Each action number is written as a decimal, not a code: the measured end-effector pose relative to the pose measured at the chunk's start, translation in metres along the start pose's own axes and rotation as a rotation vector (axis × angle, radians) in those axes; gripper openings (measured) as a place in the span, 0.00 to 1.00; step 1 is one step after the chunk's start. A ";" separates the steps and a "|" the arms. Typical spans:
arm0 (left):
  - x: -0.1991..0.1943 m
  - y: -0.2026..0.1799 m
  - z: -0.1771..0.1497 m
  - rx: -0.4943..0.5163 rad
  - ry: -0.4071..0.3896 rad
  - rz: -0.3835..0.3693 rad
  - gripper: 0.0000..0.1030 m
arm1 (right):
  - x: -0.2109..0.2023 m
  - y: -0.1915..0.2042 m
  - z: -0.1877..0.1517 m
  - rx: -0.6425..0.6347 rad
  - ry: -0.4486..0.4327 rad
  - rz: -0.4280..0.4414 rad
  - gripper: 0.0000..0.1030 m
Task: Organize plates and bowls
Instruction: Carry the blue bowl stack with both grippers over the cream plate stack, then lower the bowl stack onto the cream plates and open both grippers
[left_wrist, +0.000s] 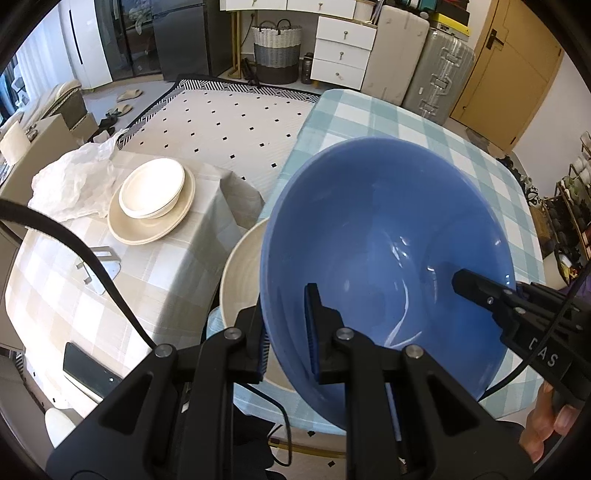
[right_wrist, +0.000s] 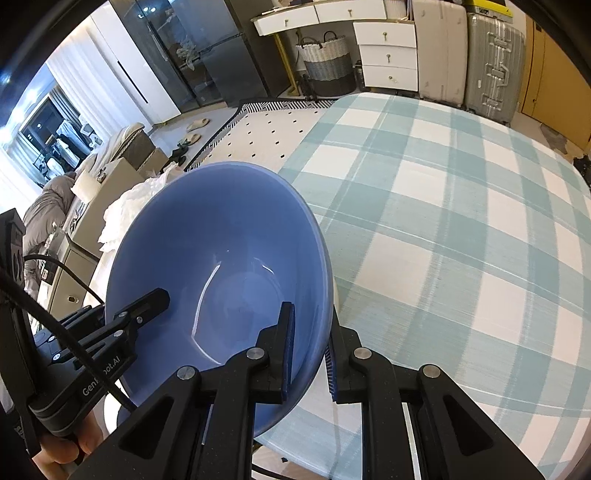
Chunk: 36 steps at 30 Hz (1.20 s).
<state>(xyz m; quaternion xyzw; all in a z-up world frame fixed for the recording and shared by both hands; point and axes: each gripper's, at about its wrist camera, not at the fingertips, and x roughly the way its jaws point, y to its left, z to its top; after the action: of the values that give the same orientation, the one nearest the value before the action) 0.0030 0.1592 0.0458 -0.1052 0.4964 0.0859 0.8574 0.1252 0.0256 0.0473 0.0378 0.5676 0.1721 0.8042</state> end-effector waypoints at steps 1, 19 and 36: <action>0.003 0.004 0.001 -0.002 0.004 0.002 0.13 | 0.003 0.001 0.002 0.000 0.004 0.000 0.14; 0.069 0.018 0.008 -0.012 0.065 -0.012 0.13 | 0.047 0.009 0.012 -0.009 0.061 -0.060 0.14; 0.068 0.026 0.004 0.017 0.039 -0.063 0.38 | 0.050 -0.005 -0.005 0.004 0.035 -0.081 0.36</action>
<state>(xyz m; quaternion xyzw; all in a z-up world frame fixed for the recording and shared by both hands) 0.0336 0.1881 -0.0142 -0.1150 0.5101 0.0527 0.8508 0.1369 0.0365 -0.0005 0.0132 0.5831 0.1388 0.8004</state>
